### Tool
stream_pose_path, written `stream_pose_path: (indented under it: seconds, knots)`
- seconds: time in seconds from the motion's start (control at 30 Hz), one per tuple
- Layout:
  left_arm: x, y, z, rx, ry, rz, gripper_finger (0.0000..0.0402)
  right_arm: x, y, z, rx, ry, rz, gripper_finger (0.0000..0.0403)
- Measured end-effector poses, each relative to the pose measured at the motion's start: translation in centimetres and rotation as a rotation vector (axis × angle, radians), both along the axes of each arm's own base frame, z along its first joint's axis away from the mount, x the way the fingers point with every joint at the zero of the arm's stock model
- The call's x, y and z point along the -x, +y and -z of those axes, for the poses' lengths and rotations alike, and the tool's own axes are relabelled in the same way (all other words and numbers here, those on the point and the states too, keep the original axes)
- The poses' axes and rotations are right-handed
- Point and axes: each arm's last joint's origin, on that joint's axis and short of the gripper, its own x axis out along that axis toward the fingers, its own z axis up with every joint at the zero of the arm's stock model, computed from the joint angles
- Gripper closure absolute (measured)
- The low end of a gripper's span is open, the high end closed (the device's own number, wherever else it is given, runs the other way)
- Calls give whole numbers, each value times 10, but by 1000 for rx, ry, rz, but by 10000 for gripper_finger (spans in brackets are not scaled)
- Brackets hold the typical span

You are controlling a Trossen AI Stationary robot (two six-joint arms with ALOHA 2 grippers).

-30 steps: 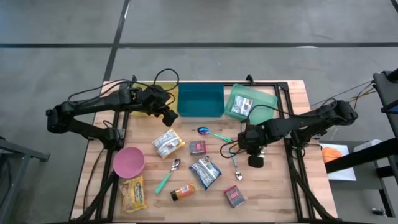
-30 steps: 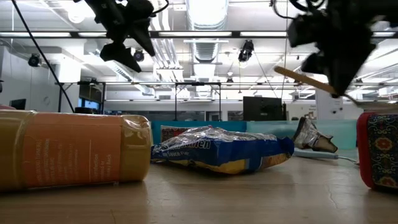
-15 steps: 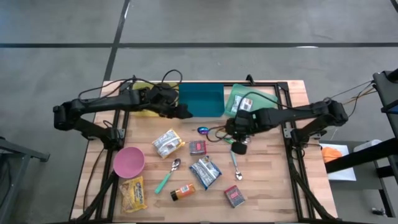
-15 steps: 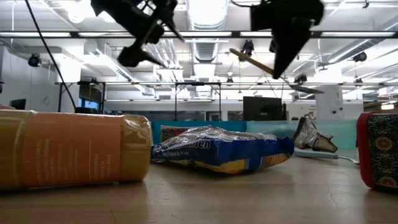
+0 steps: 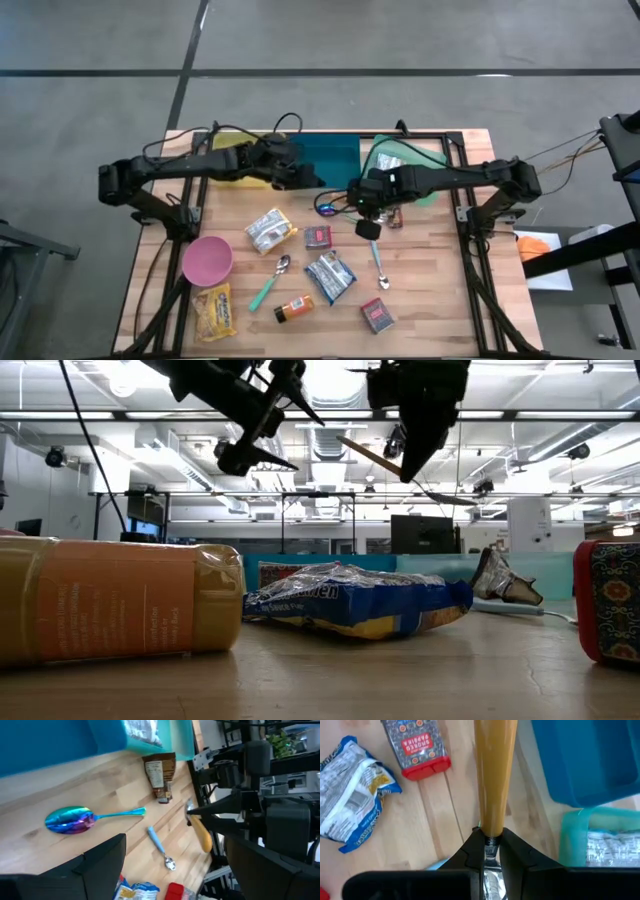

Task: Pick & Place Food Item
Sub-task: Put the yellow spoon into the blue bin

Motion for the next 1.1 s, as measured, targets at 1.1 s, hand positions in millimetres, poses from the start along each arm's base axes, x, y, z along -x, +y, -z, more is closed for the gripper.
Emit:
stream_pose_path:
  seconds: [1.1]
  knots:
    - [74,14,-63,-233,-69,-141,58,-10,-103,-29,38,-258,8,374]
